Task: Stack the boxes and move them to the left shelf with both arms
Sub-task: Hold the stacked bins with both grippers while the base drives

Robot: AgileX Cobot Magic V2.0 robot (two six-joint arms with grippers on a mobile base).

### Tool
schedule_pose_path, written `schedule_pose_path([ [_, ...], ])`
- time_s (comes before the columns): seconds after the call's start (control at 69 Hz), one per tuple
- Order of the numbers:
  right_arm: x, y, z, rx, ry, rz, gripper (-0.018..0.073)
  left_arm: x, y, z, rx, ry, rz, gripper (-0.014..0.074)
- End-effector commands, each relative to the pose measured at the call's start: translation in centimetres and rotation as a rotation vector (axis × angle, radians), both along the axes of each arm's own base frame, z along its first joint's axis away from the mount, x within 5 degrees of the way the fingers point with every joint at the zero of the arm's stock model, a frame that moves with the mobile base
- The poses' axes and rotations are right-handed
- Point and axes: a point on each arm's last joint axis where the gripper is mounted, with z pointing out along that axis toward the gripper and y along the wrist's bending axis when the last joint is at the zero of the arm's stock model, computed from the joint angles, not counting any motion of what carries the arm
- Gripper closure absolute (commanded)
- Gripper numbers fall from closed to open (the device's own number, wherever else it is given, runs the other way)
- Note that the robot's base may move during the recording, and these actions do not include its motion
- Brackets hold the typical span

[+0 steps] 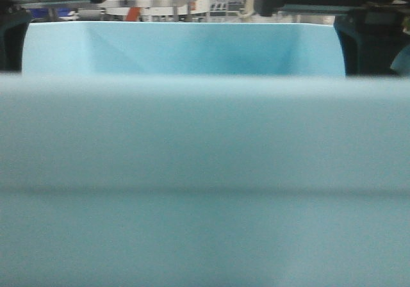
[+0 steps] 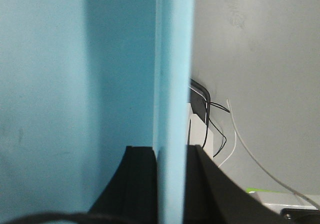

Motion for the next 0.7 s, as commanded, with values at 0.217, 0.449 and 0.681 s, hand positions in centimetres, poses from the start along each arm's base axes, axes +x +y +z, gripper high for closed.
schedule_pose_path([
  [0.217, -0.06, -0.11, 1.83, 0.060, -0.074, 0.010, 0.0503, -0.93, 0.83, 1.61, 0.017, 0.012, 0.006, 0.0606],
  [0.449, -0.06, -0.11, 1.83, 0.060, -0.074, 0.010, 0.0503, -0.93, 0.83, 1.61, 0.017, 0.012, 0.006, 0.0606],
  [0.681, -0.06, -0.11, 1.83, 0.060, -0.074, 0.010, 0.0503, -0.93, 0.83, 1.61, 0.017, 0.012, 0.006, 0.0606],
])
